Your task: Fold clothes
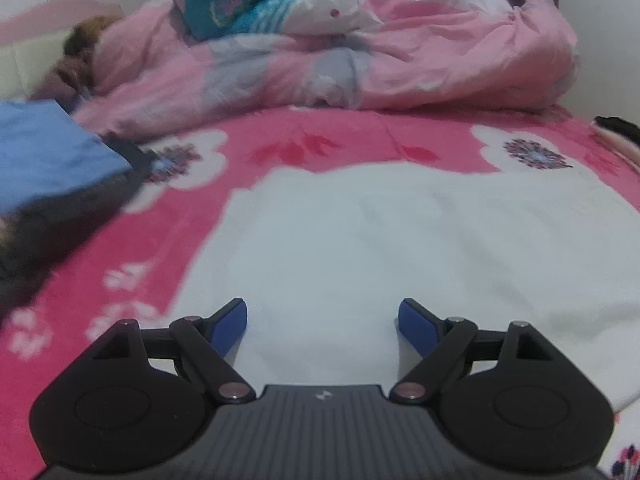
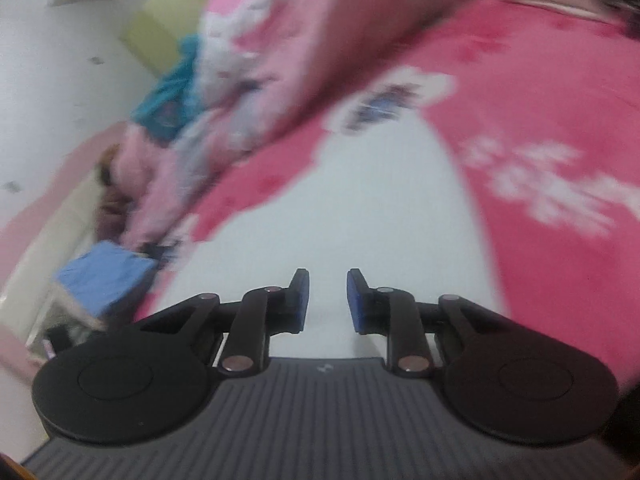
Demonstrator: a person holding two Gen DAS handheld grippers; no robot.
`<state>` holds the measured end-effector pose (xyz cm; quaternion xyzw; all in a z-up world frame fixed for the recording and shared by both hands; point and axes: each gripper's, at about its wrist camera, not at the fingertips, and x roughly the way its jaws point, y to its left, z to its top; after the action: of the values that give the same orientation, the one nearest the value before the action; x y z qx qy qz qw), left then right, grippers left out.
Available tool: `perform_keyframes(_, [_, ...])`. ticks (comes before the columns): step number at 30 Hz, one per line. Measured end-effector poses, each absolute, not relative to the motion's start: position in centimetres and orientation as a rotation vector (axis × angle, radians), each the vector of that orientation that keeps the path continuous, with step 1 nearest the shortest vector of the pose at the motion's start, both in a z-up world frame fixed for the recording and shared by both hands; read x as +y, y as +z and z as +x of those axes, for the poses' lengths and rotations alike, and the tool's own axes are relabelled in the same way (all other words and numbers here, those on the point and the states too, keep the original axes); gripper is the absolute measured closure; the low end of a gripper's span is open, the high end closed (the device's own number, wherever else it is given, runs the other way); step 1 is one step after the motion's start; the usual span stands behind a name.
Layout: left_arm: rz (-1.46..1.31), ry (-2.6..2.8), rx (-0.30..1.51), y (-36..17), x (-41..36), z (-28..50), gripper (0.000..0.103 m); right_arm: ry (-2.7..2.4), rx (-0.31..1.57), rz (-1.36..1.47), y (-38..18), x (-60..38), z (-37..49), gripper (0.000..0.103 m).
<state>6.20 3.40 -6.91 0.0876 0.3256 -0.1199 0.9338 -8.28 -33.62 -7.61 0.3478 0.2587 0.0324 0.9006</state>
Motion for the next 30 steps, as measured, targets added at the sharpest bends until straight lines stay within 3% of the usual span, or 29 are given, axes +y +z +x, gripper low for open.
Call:
perform_keyframes(6, [0.186,-0.277,0.605,-4.3,2.7,4.9,0.019,0.206,0.573,0.796,-9.0,-31.4,-2.6,0.082])
perform_keyframes(11, [0.206,-0.356,0.629,-4.4,0.3,5.2,0.018,0.137,0.674,0.784,-12.2,-31.4,-4.0,0.085])
perform_keyframes(21, [0.268,-0.423,0.713,-8.0,-3.2,6.2,0.018,0.102,0.658,0.6,-7.6,-30.4,-7.6,0.079])
perform_keyframes(30, [0.232,-0.411,0.729,-8.8,-2.7,6.1,0.015,0.125,0.649,0.384,-8.1,-27.0,-2.3,0.078])
